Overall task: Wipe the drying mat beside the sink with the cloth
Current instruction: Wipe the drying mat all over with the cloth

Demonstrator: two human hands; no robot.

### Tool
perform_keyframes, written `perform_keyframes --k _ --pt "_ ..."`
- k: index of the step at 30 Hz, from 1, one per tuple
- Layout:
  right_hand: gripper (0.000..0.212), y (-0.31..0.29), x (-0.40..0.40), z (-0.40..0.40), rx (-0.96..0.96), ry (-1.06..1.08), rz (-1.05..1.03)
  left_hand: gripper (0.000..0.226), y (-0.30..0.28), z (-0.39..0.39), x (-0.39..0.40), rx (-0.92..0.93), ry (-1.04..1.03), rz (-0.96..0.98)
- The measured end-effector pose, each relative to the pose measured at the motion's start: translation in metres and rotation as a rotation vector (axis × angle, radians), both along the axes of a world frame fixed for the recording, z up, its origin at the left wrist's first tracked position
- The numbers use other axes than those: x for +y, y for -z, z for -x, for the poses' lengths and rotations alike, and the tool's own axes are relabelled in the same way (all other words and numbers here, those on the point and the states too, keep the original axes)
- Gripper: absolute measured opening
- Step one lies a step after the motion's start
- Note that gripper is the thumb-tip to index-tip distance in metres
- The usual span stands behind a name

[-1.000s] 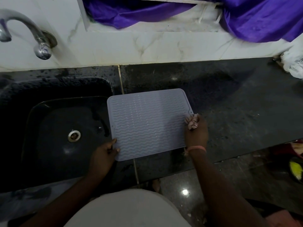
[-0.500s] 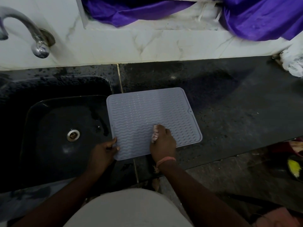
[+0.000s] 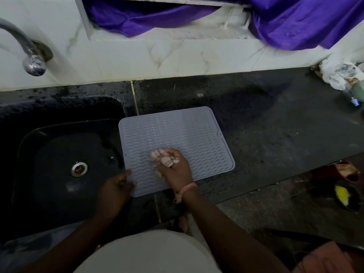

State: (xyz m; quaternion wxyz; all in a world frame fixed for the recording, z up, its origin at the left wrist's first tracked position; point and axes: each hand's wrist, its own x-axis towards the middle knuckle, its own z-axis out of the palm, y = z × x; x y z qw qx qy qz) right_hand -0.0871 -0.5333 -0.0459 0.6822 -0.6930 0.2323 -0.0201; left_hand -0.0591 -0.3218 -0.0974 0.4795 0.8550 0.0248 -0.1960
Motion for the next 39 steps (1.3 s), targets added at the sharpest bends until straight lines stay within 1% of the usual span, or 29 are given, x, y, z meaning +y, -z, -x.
perform_keyframes --k 2,4,6,7,8,10,13,17,21,24,28,30,32,34,35,36,38,39 --pt "0.034 -0.004 -0.041 0.005 0.035 0.155 0.183 0.039 -0.001 0.003 0.000 -0.019 -0.032 0.010" --pt "0.026 -0.009 -0.087 0.010 0.079 0.316 0.428 0.029 -0.002 0.007 0.000 -0.039 -0.056 0.022" --pt "0.027 -0.012 -0.124 0.015 0.148 0.437 0.620 0.017 -0.001 0.009 -0.001 -0.057 -0.043 0.016" --pt "0.029 -0.012 -0.138 0.017 0.189 0.464 0.703 0.012 -0.001 0.010 -0.002 -0.062 -0.033 0.011" --pt "0.031 -0.010 -0.147 0.019 0.227 0.450 0.787 0.010 -0.001 0.010 -0.002 -0.068 -0.030 0.010" --pt "0.033 -0.005 -0.154 0.019 0.281 0.335 0.919 0.009 -0.001 0.010 -0.004 -0.070 -0.046 0.019" --pt "0.035 0.005 -0.142 0.016 0.287 0.178 1.019 0.008 -0.004 0.009 -0.005 -0.040 -0.065 0.036" --pt "0.043 0.011 -0.114 0.011 0.306 0.106 1.097 0.008 -0.009 0.007 -0.005 -0.003 -0.067 0.027" --pt "0.050 0.013 -0.081 0.011 0.251 0.008 1.071 0.006 -0.011 0.006 -0.005 -0.019 -0.057 0.003" --pt "0.058 0.012 -0.047 0.013 0.199 -0.044 1.048 0.010 -0.008 0.005 -0.003 -0.028 -0.049 -0.027" --pt "0.061 0.009 0.006 0.010 0.105 -0.208 1.059 0.007 -0.003 0.005 -0.002 -0.056 -0.045 -0.063" --pt "0.062 0.009 0.032 0.005 0.057 -0.300 1.022 0.012 -0.003 0.006 -0.002 -0.079 -0.064 -0.059" --pt "0.062 0.008 0.052 0.000 0.025 -0.374 0.933 0.015 -0.004 0.006 -0.003 -0.082 -0.074 -0.075" --pt "0.058 0.008 0.061 -0.003 0.011 -0.372 0.802 0.017 -0.004 0.005 -0.002 -0.057 -0.079 -0.081" --pt "0.055 0.008 0.062 -0.005 0.020 -0.341 0.695 0.019 -0.004 0.005 -0.001 -0.049 -0.076 -0.075" --pt "0.052 0.008 0.060 -0.006 0.033 -0.300 0.532 0.019 -0.004 0.005 -0.001 -0.050 -0.071 -0.070" --pt "0.046 0.005 0.056 -0.009 0.047 -0.209 0.108 0.017 -0.005 0.005 -0.002 -0.058 -0.060 -0.069" --pt "0.043 0.004 0.052 -0.010 0.046 -0.170 -0.046 0.017 -0.004 0.006 -0.003 -0.058 -0.058 -0.070"
